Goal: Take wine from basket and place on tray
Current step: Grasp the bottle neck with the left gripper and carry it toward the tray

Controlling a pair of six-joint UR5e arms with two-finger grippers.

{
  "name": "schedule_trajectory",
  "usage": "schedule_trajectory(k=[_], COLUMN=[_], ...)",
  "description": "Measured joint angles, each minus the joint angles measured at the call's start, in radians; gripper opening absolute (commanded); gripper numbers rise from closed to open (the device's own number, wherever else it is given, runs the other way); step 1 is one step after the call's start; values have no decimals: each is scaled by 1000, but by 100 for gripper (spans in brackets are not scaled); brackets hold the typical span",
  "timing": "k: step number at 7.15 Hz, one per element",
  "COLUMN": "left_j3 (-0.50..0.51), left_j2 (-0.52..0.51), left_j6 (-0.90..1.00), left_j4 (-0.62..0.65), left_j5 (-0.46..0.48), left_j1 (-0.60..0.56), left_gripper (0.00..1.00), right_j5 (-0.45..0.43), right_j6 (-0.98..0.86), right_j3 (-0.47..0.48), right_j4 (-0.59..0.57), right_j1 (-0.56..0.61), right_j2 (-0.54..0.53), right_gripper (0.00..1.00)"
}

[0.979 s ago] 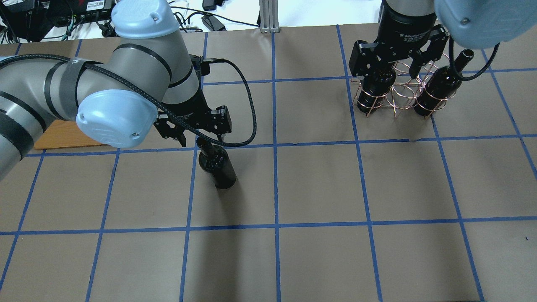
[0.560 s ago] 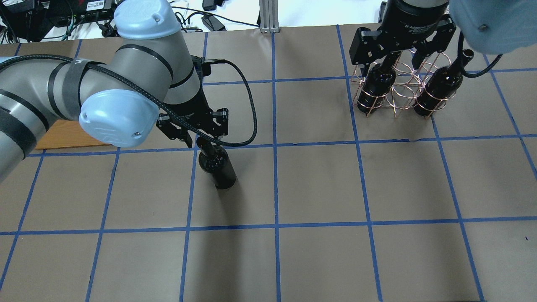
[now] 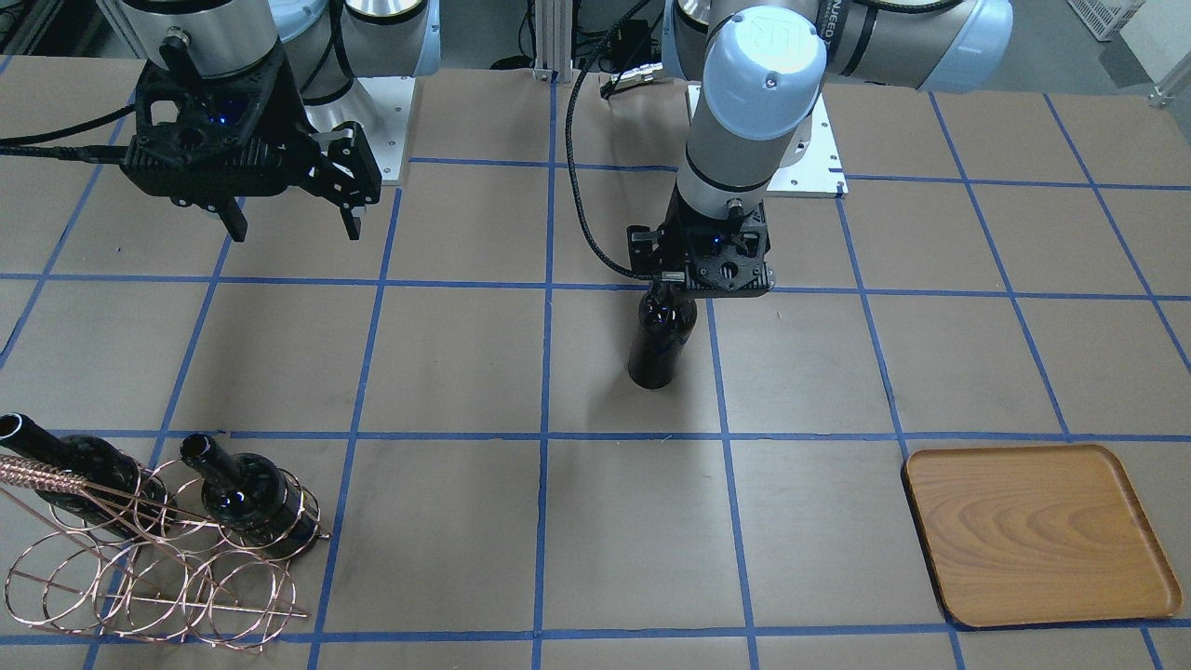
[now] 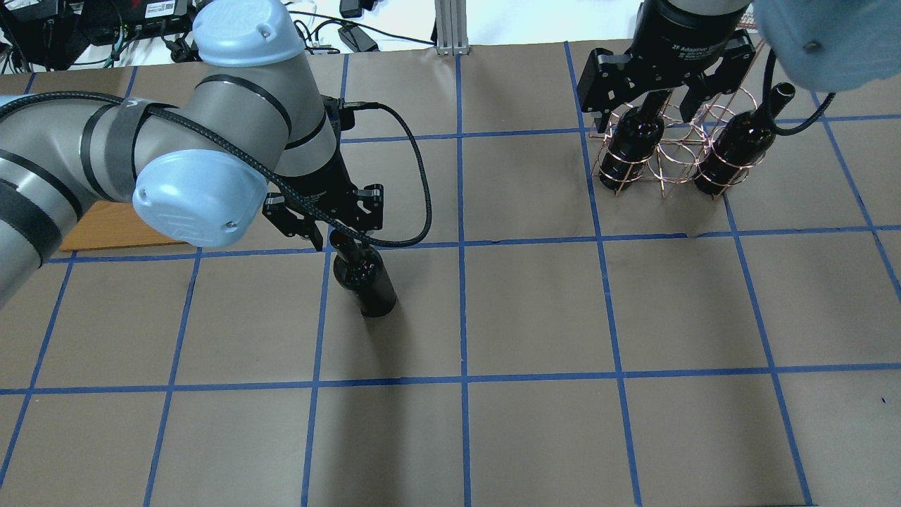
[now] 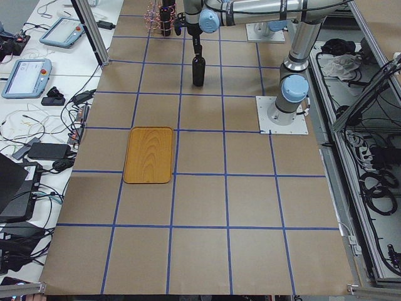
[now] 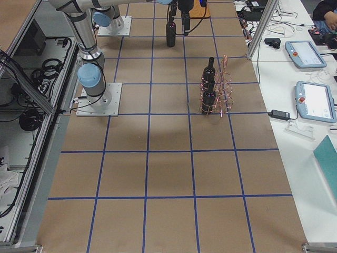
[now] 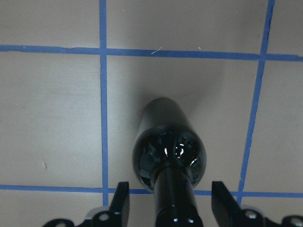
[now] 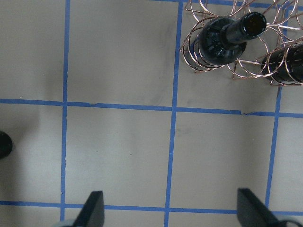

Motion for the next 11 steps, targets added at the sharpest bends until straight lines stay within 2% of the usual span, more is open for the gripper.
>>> schedule_trajectory(k=[3,4,5,8,11], left_j3=[0,0,0,17,139], left_j2=[3,5,7,34,49], left_j6=[-1,-1,1,15,136], left_j4=[-11,-18,-24,-50,-111], left_j5=[-15,-15,-16,-6,18], left_j1=[0,0,0,6,93], left_gripper=[32,12,0,0,0], right_j5=[-2,-9,-13,-2,0], right_j6=[-2,-2,-3,-2,-2], right_j3=[9,12,14,15,15], right_j4=[5,11,24,33,40], right_j1=[1,0,-1,-1,-1], right_j2=[7,5,4,-6,-17], right_gripper=[100,100,100,100,100])
